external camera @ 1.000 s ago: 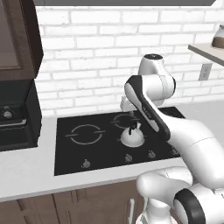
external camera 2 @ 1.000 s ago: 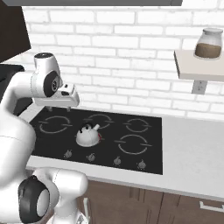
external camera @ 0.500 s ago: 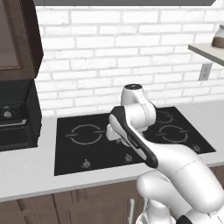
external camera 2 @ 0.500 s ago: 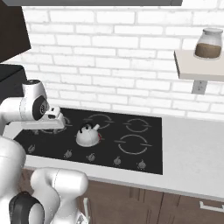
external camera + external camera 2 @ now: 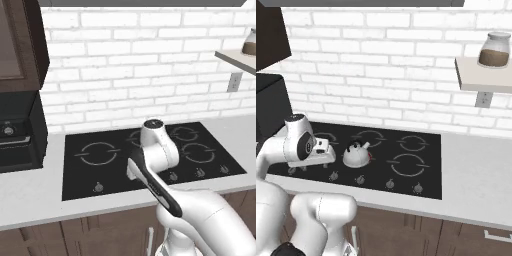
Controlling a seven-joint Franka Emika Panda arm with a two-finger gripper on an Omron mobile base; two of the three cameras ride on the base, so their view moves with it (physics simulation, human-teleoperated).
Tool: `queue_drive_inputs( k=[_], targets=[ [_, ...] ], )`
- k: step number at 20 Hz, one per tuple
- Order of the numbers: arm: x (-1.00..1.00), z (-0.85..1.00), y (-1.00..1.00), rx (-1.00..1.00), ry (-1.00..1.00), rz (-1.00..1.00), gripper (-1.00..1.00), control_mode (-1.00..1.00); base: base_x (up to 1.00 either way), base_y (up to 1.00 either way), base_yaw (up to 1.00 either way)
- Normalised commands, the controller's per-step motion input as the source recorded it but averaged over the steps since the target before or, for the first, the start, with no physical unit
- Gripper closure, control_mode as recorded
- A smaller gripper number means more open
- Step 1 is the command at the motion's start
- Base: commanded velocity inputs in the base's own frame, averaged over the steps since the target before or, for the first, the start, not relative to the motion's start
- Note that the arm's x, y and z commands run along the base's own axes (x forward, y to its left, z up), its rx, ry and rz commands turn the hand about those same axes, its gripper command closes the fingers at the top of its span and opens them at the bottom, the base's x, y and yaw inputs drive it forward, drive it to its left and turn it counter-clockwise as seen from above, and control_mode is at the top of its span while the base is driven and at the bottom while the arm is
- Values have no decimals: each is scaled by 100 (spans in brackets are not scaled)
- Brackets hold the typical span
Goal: Turn off the front center burner of the stove.
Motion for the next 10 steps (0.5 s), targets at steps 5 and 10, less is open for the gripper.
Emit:
queue_drive_inputs(
  k=[5,10],
  targets=[
    [1,-28,-30,-1,-9,2,-100,-100,0,0,0],
    [11,-16,-23,3,-3,0,-100,-100,0,0,0]
  ],
)
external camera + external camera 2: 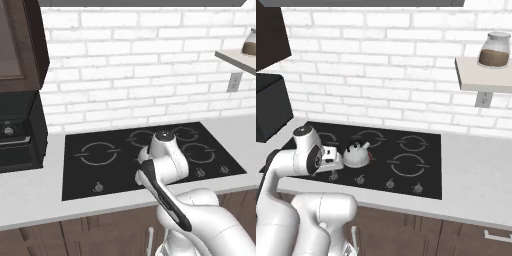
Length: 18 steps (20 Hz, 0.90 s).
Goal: Turn off the front center burner of the stove.
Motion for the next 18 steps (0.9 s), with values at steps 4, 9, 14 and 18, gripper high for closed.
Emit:
queue_drive_inputs(
  k=[4,9,14,18],
  targets=[
    [24,-16,-9,6,-1,0,-100,-100,0,0,0],
    [25,-21,0,7,0,0,-100,-100,0,0,0],
    [10,-29,0,7,0,0,-100,-100,0,0,0],
    [11,-36,0,0,0,0,-100,-100,0,0,0]
  ],
)
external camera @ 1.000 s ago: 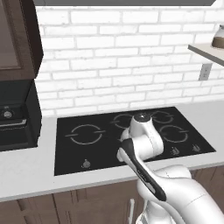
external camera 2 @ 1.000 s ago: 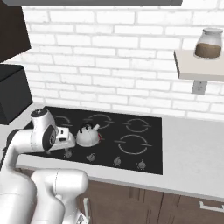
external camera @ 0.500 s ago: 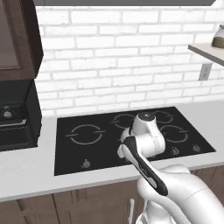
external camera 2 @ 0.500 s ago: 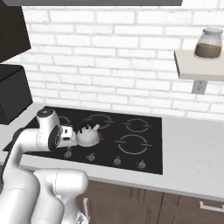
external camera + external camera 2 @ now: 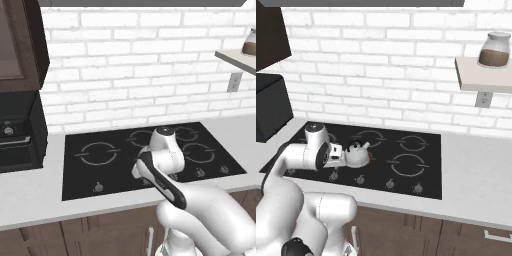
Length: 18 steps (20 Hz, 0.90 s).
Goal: Turn off the front center burner of the stove.
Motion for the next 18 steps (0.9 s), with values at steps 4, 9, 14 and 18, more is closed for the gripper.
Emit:
queue_drive_inputs(
  k=[4,9,14,18],
  targets=[
    [3,-40,0,0,6,0,-100,-100,0,0,0],
    [0,-47,0,-3,2,-2,-100,-100,0,0,0],
    [0,-32,-3,-1,0,-1,-100,-100,0,0,0],
    [0,-39,-14,-3,0,-1,-100,-100,0,0,0]
  ],
)
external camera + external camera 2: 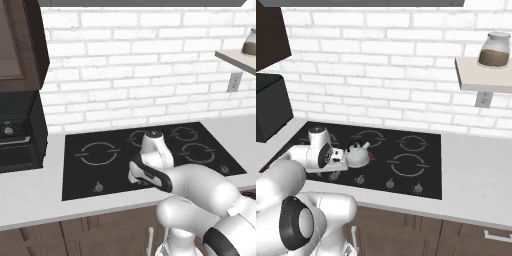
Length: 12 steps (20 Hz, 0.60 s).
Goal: Turn off the front center burner of the stove.
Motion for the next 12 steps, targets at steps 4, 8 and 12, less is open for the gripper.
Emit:
queue_drive_inputs(
  k=[4,8,12],
  targets=[
    [0,-38,-21,-2,0,-2,-100,-100,0,0,0],
    [7,-21,-6,0,0,-1,-100,-100,0,0,0],
    [10,-24,0,0,0,0,-100,-100,0,0,0]
  ],
)
